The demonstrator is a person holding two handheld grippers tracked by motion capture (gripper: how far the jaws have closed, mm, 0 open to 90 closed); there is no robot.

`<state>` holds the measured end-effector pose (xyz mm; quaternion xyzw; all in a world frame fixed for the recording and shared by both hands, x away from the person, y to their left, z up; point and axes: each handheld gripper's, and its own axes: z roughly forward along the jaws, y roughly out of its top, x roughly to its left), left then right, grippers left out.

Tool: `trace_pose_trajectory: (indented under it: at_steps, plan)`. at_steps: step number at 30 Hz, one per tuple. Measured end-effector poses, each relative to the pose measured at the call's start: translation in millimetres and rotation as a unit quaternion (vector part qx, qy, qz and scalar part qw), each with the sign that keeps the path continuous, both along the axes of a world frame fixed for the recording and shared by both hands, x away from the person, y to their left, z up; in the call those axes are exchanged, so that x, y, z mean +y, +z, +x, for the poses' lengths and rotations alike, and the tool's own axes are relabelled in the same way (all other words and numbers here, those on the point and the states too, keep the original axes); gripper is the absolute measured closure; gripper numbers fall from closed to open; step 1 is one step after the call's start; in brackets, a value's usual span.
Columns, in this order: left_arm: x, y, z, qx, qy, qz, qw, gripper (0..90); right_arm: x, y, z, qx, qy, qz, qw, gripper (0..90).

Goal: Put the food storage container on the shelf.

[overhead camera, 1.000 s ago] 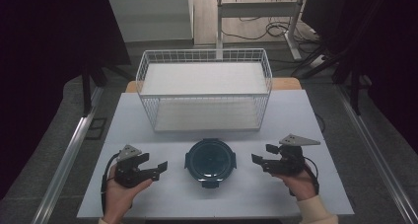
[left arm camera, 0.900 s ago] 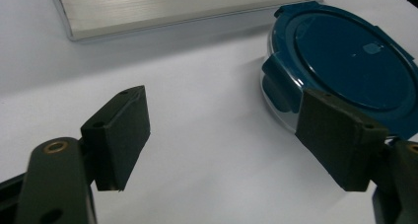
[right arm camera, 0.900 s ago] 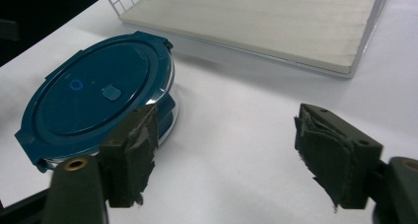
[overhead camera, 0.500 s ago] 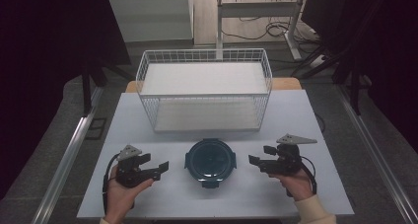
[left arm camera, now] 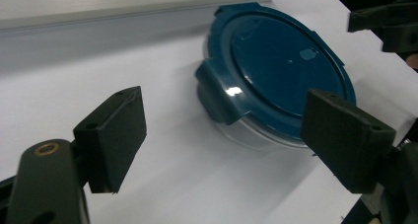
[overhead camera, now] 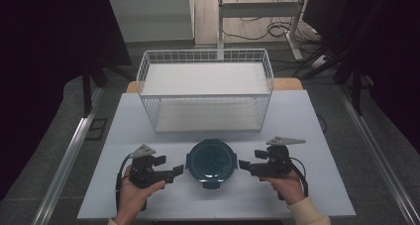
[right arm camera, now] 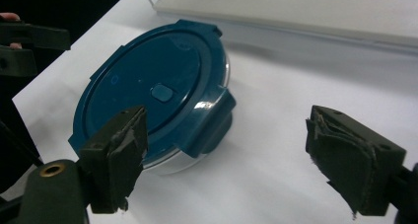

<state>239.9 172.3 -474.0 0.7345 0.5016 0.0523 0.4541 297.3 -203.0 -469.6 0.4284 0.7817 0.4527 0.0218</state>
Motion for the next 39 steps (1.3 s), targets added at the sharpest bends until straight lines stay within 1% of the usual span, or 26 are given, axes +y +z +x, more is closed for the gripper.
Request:
trace_pose_trajectory:
  at_steps: [1, 2, 3, 4, 5, 6, 7, 8, 10, 11, 12, 13, 14, 17, 18, 20, 21, 22, 24, 26, 27, 28, 32, 34, 37, 39]
  plan:
    - [-2.0, -0.7, 3.0, 0.008, -0.006, -0.008, 0.9999, 17.3, 3.5, -0.9, 1.9, 0.009, 0.008, 0.003, 0.9999, 15.0]
    - [-2.9, -1.3, 4.6, 0.013, -0.009, -0.010, 0.9998, 17.3, 5.8, -0.9, 2.5, 0.013, 0.011, 0.002, 0.9999, 14.4]
    - [-3.7, -2.2, 6.5, 0.018, -0.011, -0.013, 0.9997, 17.3, 7.9, -0.7, 2.8, 0.014, 0.012, 0.002, 0.9998, 14.2]
    - [-3.7, -2.2, 6.5, 0.018, -0.011, -0.013, 0.9997, 17.3, 7.9, -0.7, 2.8, 0.014, 0.012, 0.002, 0.9998, 14.2]
    - [-4.6, -4.3, 10.3, 0.028, -0.019, -0.028, 0.9990, 17.3, 11.6, -0.6, 3.6, 0.020, 0.010, 0.008, 0.9997, 13.6]
    - [-4.6, -4.3, 10.3, 0.028, -0.019, -0.028, 0.9990, 17.2, 11.6, -0.6, 3.6, 0.020, 0.010, 0.008, 0.9997, 13.6]
    - [-6.3, -5.3, 13.1, 0.035, -0.023, -0.033, 0.9986, 17.2, 16.0, -1.8, 5.0, 0.031, 0.004, 0.016, 0.9994, 13.1]
    - [-6.3, -5.3, 13.1, 0.035, -0.023, -0.033, 0.9986, 17.2, 17.7, -2.5, 5.7, 0.035, 0.004, 0.018, 0.9992, 12.8]
    - [-8.1, -4.4, 18.4, 0.046, -0.028, -0.050, 0.9973, 17.1, 21.5, -4.0, 8.3, 0.045, 0.004, 0.021, 0.9987, 12.0]
    - [-8.1, -4.4, 18.4, 0.046, -0.028, -0.050, 0.9973, 16.8, 21.5, -4.0, 8.3, 0.045, 0.004, 0.021, 0.9987, 12.0]
    - [-9.4, -1.3, 23.2, 0.054, -0.030, -0.069, 0.9957, 16.7, 25.5, -4.6, 11.7, 0.059, 0.004, 0.032, 0.9977, 11.5]
    - [-10.0, 0.2, 25.5, 0.053, -0.032, -0.074, 0.9953, 16.7, 28.1, -5.1, 13.2, 0.064, 0.006, 0.031, 0.9975, 11.2]
    - [-11.8, 0.8, 27.4, 0.054, -0.030, -0.075, 0.9952, 16.7, 30.7, -5.3, 14.3, 0.070, 0.006, 0.028, 0.9972, 11.2]
    - [-17.6, -4.6, 31.1, 0.062, -0.034, -0.065, 0.9954, 16.6, 33.8, -5.9, 15.4, 0.074, 0.009, 0.029, 0.9968, 11.2]
    - [-18.8, -7.8, 31.8, 0.069, -0.035, -0.065, 0.9949, 16.6, 33.5, -7.5, 15.1, 0.074, 0.008, 0.032, 0.9967, 11.2]
    - [-20.2, -12.8, 33.6, 0.073, -0.034, -0.060, 0.9950, 16.7, 32.2, -14.3, 14.6, 0.078, 0.005, 0.040, 0.9961, 11.8]
    - [-20.2, -12.8, 33.6, 0.073, -0.034, -0.060, 0.9950, 16.8, 32.6, -18.0, 15.3, 0.086, 0.008, 0.033, 0.9957, 11.8]
    - [-20.3, -18.8, 36.1, 0.082, -0.038, -0.065, 0.9938, 16.8, 32.6, -20.2, 15.4, 0.088, 0.008, 0.029, 0.9957, 11.9]
    - [-19.7, -24.1, 38.4, 0.088, -0.034, -0.056, 0.9939, 16.7, 32.8, -22.3, 16.1, 0.090, 0.006, 0.032, 0.9954, 12.0]
    - [-16.7, -26.9, 41.0, 0.096, -0.033, -0.076, 0.9920, 16.8, 33.8, -22.9, 17.0, 0.092, 0.005, 0.040, 0.9950, 12.0]
    - [-16.7, -26.9, 41.0, 0.096, -0.033, -0.076, 0.9920, 16.8, 33.8, -22.9, 17.0, 0.092, 0.005, 0.040, 0.9950, 12.0]
    - [-16.7, -27.2, 42.5, 0.097, -0.031, -0.081, 0.9915, 16.8, 35.5, -25.2, 18.5, 0.099, 0.007, 0.044, 0.9940, 12.3]
    - [-22.3, -30.6, 44.3, 0.103, -0.036, -0.074, 0.9913, 16.5, 40.1, -30.5, 18.7, 0.101, 0.001, 0.040, 0.9941, 13.2]
    - [-24.6, -32.5, 45.8, 0.108, -0.039, -0.076, 0.9904, 16.5, 41.7, -32.8, 18.4, 0.104, -0.003, 0.043, 0.9936, 13.8]
    - [-27.9, -35.4, 47.1, 0.118, -0.048, -0.088, 0.9879, 16.6, 43.2, -35.8, 17.5, 0.115, -0.004, 0.051, 0.9920, 14.6]
    - [-29.6, -36.8, 47.1, 0.121, -0.050, -0.083, 0.9880, 16.9, 44.3, -37.5, 17.3, 0.123, -0.005, 0.051, 0.9910, 15.4]
